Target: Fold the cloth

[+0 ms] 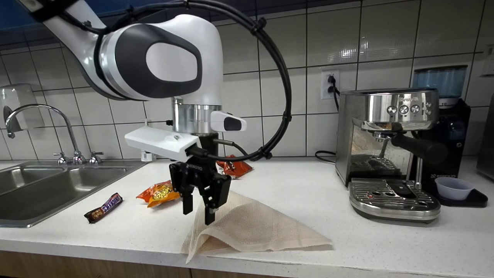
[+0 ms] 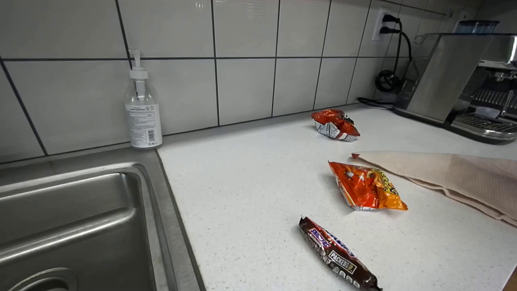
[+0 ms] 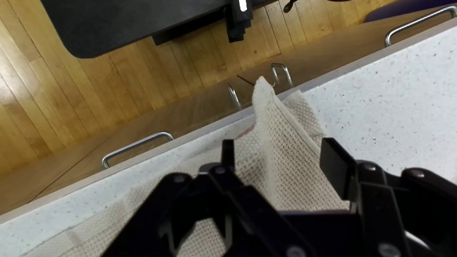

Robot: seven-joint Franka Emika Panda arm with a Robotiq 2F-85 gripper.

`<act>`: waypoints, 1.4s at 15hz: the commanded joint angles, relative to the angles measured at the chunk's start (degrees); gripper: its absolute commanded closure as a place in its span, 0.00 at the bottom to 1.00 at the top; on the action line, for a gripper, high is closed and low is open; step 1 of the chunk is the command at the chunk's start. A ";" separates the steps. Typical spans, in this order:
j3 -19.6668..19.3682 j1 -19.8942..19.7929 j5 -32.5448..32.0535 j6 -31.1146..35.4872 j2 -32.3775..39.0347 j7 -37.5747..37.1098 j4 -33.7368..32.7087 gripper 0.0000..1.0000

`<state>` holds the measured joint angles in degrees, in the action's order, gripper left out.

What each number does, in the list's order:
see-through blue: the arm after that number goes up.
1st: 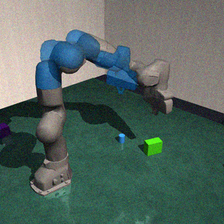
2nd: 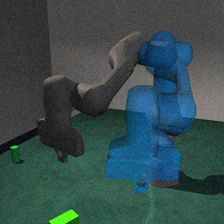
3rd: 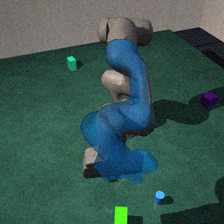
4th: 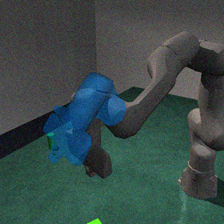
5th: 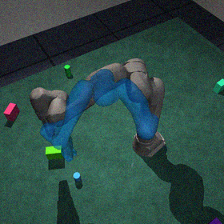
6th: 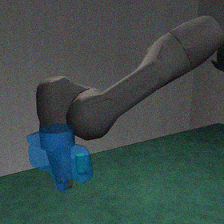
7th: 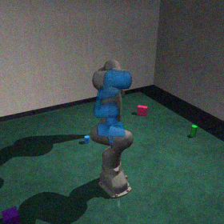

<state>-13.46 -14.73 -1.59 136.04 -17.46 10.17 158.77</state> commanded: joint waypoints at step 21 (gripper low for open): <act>-3.02 -2.12 -1.97 9.78 5.26 -1.16 -4.05 0.00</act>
<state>-16.43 -15.70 -1.75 144.53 -15.06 10.20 156.98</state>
